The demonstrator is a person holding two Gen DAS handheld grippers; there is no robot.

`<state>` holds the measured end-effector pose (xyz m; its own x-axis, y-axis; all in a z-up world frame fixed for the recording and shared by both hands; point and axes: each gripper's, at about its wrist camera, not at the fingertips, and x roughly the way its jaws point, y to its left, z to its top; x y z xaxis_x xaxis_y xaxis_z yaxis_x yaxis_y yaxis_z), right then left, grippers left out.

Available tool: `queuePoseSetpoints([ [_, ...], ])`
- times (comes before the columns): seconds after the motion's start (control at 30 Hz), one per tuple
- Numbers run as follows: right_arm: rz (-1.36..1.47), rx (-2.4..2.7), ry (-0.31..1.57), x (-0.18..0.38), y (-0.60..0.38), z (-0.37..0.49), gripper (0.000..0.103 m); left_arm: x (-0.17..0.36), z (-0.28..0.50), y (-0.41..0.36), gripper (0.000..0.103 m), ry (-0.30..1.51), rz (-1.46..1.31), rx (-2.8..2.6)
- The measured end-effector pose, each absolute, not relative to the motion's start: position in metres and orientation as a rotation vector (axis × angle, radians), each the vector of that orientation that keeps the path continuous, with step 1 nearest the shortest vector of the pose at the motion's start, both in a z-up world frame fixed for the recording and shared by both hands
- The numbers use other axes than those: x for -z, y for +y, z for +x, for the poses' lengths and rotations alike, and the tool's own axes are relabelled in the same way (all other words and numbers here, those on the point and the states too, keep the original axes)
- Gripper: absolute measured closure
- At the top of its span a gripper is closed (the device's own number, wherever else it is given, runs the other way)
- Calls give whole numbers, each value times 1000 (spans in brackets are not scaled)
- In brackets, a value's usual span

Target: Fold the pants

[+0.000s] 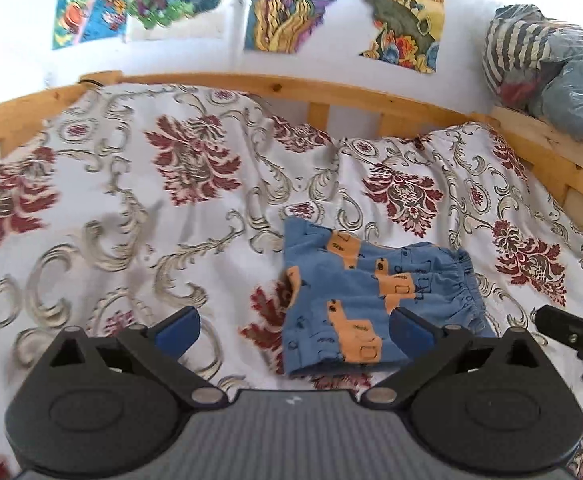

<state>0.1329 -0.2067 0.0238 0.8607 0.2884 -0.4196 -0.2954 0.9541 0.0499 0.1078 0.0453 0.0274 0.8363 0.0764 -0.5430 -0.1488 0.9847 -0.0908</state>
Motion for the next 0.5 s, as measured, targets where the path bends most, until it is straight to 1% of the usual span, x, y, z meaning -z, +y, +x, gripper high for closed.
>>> queuePoseSetpoints([
  [0.33, 38, -290, 444, -21, -215, 94, 1, -17, 67, 42, 0, 573, -78, -125],
  [0.5, 22, -308, 452, -16, -213, 89, 1, -12, 63, 43, 0, 581, -73, -131],
])
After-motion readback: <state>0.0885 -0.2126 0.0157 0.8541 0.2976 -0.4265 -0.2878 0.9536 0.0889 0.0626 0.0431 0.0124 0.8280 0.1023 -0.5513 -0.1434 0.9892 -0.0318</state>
